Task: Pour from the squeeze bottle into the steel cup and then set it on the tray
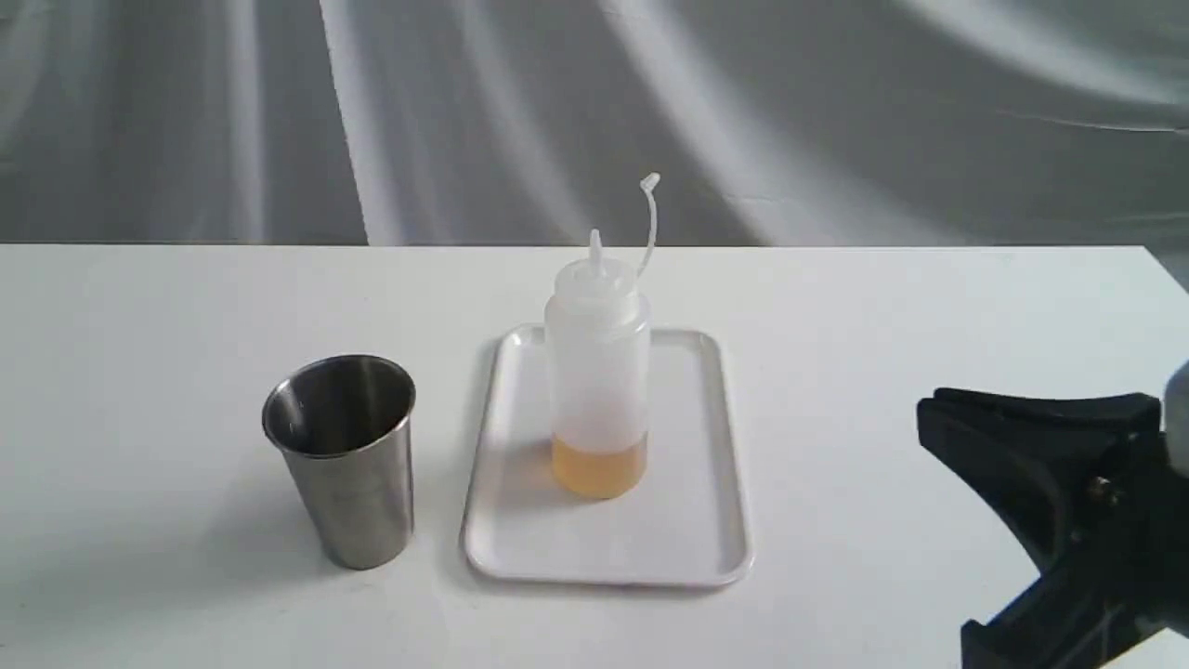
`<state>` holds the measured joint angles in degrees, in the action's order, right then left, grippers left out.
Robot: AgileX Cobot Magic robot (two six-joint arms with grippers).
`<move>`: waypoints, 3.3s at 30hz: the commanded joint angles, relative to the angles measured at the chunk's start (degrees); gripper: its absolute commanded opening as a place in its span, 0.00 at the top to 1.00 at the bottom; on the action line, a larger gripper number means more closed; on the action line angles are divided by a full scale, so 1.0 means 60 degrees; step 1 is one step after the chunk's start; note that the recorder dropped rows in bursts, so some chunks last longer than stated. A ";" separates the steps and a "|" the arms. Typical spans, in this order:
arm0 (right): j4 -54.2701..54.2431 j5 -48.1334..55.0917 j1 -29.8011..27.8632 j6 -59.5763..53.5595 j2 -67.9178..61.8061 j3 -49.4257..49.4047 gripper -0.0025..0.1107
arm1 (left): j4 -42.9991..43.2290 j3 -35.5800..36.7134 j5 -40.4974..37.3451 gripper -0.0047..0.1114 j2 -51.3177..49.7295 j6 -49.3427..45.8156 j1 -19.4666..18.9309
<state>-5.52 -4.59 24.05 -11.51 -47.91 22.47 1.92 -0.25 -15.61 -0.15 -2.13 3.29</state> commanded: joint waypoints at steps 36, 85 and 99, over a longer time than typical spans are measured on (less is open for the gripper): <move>0.0646 0.0678 -0.2878 -0.0004 0.5488 -0.3236 0.98 | -0.0006 0.0042 0.0066 0.96 0.0024 0.0029 0.0055; 0.1060 0.2733 -0.3237 -0.0004 0.6940 -0.3745 0.98 | -0.0006 0.0042 0.0066 0.96 0.0024 0.0024 0.0055; 0.1060 0.2733 -0.3237 -0.0004 0.6940 -0.3745 0.98 | -0.0006 0.0042 0.0066 0.96 0.0024 0.0045 0.0055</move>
<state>0.30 11.74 5.02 -11.51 -6.56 0.20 1.92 -0.25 -15.61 -0.15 -2.13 3.29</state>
